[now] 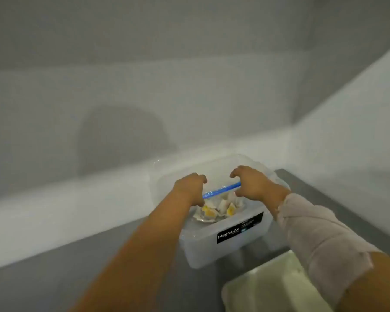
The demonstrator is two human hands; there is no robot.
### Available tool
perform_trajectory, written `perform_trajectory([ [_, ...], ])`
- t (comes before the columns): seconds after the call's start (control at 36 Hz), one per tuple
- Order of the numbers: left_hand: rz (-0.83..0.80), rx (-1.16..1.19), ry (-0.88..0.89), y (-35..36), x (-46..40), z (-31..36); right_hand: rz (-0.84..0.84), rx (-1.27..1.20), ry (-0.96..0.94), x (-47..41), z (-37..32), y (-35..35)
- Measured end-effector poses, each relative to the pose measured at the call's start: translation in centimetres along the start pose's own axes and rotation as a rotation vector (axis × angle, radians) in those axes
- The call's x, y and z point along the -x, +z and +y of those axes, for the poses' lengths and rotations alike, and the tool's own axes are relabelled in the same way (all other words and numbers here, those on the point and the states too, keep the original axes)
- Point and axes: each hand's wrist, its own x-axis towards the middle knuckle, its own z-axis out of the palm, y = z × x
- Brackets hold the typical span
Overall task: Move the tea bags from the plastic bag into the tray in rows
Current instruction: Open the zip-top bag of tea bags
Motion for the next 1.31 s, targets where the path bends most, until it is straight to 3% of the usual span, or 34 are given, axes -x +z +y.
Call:
perform_trajectory([
  [0.11, -0.067, -0.067, -0.024, 2.0, -0.6, -0.4, -0.101, 0.02, 0.055, -1.6, 0.4, 1.6],
  [0.25, 0.049, -0.109, 0.007, 2.7, -1.3, -0.9, -0.231, 0.072, 0.146, -3.5, 1.2, 2.8],
  [0.33, 0.079, -0.077, -0.002, 2.2, -1.4, -0.8, -0.217, 0.046, 0.177, -4.3, 1.3, 2.8],
  [0.53, 0.23, 0.134, 0.009, 1.1, -1.8, -1.6, 0.031, 0.183, 0.19, -4.9, 0.8, 1.2],
  [0.69, 0.456, 0.352, 0.052, -0.5, -1.6, -2.3, 0.161, 0.099, 0.213, -4.2, -0.2, -1.2],
  [0.89, 0.728, 0.748, 0.088, -4.1, 1.3, -2.1, 0.415, -0.028, 0.086, -1.4, -1.8, -5.6],
  [1.11, 1.022, 1.17, 0.16, -9.2, 5.7, -1.2, 0.634, 0.017, -0.072, 3.7, -6.3, -11.7],
  [1.31, 1.146, 1.379, 0.17, -14.1, 10.2, -1.0, 0.782, -0.012, -0.208, 8.3, -10.6, -15.6],
])
